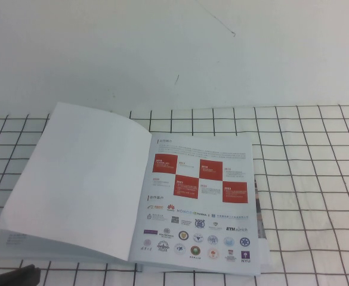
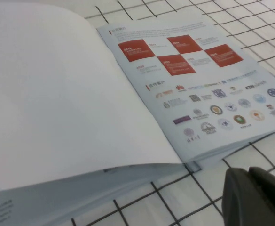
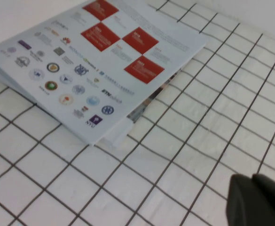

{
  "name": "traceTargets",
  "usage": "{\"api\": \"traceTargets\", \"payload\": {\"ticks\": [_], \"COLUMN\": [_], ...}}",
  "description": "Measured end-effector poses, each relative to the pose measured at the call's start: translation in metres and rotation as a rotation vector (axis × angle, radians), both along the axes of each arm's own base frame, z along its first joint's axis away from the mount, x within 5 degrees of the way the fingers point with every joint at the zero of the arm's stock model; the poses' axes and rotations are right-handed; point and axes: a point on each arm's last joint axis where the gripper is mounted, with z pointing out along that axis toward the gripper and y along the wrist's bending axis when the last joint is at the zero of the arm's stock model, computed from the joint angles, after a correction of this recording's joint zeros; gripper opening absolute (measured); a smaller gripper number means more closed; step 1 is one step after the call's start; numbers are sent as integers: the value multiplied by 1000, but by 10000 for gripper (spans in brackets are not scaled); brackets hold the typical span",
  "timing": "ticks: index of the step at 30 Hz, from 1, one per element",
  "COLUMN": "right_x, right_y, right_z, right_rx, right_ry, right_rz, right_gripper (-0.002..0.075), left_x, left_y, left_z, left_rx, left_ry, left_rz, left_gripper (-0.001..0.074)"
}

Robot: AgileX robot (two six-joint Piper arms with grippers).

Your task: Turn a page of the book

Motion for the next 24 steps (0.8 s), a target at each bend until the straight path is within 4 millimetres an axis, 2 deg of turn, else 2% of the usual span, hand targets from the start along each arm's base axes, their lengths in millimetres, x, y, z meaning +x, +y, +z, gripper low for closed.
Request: {"api": "traceTargets", "payload": {"ticks": [7, 18, 24], "right_x": [-1, -2, -2], "right_y": [0, -1, -1], "right_z": [-21, -22, -22], "right_rx": [-31, -31, -30], "right_ry": [79, 79, 77], "right_rz": [3, 3, 3], "right_gripper": [1, 1, 1], "left_x": [2, 2, 2], "left_y": [1, 1, 16], "left_z": [-4, -4, 3], "left_rx": [42, 44, -16], "left_ry": [-26, -26, -92], "left_rz": [1, 3, 188], "left_gripper": [-2, -2, -2]}}
